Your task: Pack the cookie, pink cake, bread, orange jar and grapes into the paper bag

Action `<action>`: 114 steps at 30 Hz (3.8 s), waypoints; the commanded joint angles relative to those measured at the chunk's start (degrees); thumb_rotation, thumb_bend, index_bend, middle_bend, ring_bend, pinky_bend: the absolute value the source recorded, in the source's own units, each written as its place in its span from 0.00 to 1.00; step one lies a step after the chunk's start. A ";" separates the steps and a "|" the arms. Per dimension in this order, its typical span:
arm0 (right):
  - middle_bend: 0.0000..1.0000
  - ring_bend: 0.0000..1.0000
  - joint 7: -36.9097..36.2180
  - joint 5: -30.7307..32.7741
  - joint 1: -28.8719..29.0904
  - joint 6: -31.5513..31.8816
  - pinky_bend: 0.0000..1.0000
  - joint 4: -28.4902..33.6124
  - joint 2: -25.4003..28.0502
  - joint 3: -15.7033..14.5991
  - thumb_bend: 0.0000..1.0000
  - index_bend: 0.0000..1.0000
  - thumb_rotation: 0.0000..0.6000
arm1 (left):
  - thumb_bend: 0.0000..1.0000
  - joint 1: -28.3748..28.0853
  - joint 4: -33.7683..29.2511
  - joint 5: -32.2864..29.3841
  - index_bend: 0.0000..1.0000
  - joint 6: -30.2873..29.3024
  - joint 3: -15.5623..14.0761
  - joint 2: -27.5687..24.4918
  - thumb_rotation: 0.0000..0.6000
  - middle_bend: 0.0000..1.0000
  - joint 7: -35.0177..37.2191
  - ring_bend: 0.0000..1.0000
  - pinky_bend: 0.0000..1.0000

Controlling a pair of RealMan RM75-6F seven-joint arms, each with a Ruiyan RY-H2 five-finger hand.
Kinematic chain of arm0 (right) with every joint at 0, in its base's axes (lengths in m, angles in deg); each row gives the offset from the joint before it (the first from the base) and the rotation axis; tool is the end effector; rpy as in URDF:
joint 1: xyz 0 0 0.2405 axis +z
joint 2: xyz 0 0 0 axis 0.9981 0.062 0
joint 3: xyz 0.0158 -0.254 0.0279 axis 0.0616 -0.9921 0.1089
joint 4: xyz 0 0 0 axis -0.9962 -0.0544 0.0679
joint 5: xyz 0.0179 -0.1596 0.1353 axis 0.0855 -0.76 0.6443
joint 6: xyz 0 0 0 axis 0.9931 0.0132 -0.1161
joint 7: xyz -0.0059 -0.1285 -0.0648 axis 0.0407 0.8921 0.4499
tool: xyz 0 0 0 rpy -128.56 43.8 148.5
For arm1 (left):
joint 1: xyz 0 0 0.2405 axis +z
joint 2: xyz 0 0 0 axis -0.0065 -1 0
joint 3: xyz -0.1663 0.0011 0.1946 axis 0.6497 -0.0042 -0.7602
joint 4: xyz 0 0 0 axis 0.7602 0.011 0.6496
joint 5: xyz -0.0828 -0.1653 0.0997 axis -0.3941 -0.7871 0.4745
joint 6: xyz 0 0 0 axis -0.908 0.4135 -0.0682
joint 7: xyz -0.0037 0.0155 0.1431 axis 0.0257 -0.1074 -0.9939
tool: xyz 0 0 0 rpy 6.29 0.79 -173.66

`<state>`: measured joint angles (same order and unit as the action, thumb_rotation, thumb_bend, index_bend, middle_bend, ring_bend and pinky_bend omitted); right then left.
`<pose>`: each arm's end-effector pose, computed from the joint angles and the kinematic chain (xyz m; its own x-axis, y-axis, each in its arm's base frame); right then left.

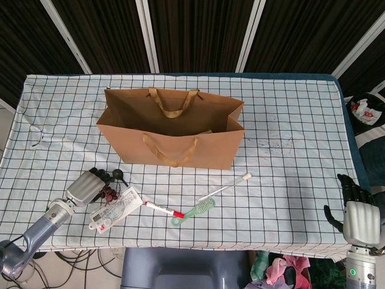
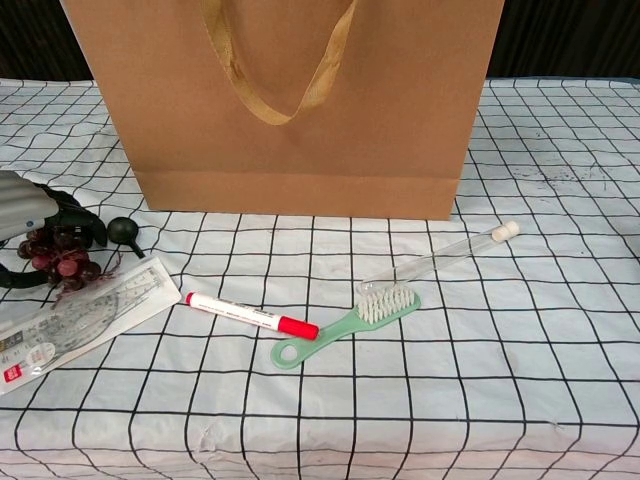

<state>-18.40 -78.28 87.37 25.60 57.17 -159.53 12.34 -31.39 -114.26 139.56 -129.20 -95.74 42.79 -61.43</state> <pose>-0.3053 -0.1756 0.1330 0.4433 0.1675 0.8806 -0.8933 0.1636 0.4186 -0.2897 0.2935 0.0217 0.7691 0.1530 0.6205 0.5786 -0.5791 -0.5743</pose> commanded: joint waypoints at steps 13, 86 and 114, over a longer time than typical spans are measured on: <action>0.15 0.21 0.14 0.21 0.03 -0.33 0.23 0.19 0.05 -0.09 0.25 0.14 1.00 | 0.45 1.29 4.06 1.02 0.52 -5.01 0.34 1.77 1.00 0.60 3.19 0.46 0.56; 0.15 0.21 1.07 2.47 0.42 -0.83 0.23 -1.68 -1.38 0.89 0.25 0.14 1.00 | 0.04 -35.70 -38.99 -50.20 0.23 -2.17 29.70 -11.91 1.00 0.18 -50.10 0.00 0.22; 0.13 0.18 -0.15 -1.46 1.20 -3.74 0.23 -1.32 3.41 -1.94 0.19 0.14 1.00 | 0.07 7.98 -54.63 -14.01 0.09 -22.05 0.07 -34.94 1.00 0.07 -23.42 0.00 0.12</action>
<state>-18.00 -78.96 88.25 22.76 55.93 -156.96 11.13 -32.10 -173.82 117.32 -146.63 -86.83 9.16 -92.88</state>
